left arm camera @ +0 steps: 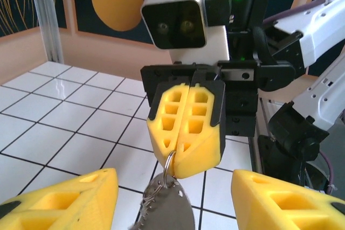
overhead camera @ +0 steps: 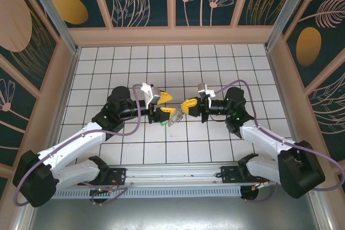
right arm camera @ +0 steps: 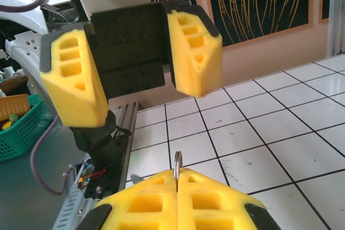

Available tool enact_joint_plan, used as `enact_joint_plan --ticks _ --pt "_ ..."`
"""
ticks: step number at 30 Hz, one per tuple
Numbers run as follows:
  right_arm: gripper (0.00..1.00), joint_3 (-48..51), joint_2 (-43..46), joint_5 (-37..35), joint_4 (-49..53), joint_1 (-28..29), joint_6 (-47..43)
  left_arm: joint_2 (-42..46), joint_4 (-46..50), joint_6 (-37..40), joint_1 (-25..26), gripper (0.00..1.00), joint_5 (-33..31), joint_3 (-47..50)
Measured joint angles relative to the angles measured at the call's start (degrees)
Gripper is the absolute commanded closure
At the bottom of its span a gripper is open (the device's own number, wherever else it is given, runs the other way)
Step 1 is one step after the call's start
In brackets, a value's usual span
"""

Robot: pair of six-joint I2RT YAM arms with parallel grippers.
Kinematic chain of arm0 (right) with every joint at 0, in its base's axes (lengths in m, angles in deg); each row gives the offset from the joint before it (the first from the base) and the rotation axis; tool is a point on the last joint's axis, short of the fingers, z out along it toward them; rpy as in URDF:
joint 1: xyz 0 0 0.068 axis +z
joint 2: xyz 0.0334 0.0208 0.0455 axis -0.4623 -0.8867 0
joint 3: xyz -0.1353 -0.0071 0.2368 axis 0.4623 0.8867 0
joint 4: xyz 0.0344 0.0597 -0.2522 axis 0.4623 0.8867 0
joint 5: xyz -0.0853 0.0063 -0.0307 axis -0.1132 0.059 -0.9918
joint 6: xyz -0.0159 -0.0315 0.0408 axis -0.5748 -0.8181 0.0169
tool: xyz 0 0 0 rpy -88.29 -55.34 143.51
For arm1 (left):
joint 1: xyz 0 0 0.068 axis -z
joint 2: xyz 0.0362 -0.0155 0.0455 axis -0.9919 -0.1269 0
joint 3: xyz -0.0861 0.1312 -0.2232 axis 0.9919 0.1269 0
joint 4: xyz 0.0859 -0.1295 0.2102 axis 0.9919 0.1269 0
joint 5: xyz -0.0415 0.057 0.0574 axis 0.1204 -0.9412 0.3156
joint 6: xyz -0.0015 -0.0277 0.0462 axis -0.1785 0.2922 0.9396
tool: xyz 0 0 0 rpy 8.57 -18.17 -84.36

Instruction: Put the keys on the keyring

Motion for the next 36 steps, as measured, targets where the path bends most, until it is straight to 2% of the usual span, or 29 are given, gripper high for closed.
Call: enact_joint_plan --ticks 5,13,18,23,30,33,36 --pt "1.0 -0.2 -0.5 1.4 0.0 0.1 -0.2 -1.2 1.1 1.2 0.0 0.47 0.0 -0.1" --pt "1.0 -0.2 -0.6 3.3 -0.5 0.7 -0.1 -2.5 3.5 3.0 2.0 0.64 -1.0 -0.7" --pt "1.0 -0.2 -0.6 3.7 -1.7 1.2 -0.1 -2.5 4.2 3.7 2.9 0.71 -1.3 -0.9" --pt "1.0 -0.2 -0.6 3.7 -1.9 1.5 -0.2 -2.6 4.6 4.2 3.0 0.84 -1.3 -1.0" --pt "1.0 -0.2 -0.6 3.6 -1.9 1.6 -0.5 -2.6 4.7 4.2 3.9 0.91 -1.3 -1.0" --pt "1.0 -0.2 -0.6 3.6 -1.7 1.6 -1.0 -2.6 4.8 4.2 4.1 1.0 -1.3 -1.0" --pt "1.0 -0.2 -0.6 3.5 -1.2 1.6 -1.5 -2.6 5.0 4.2 4.1 1.0 -1.4 -1.0"
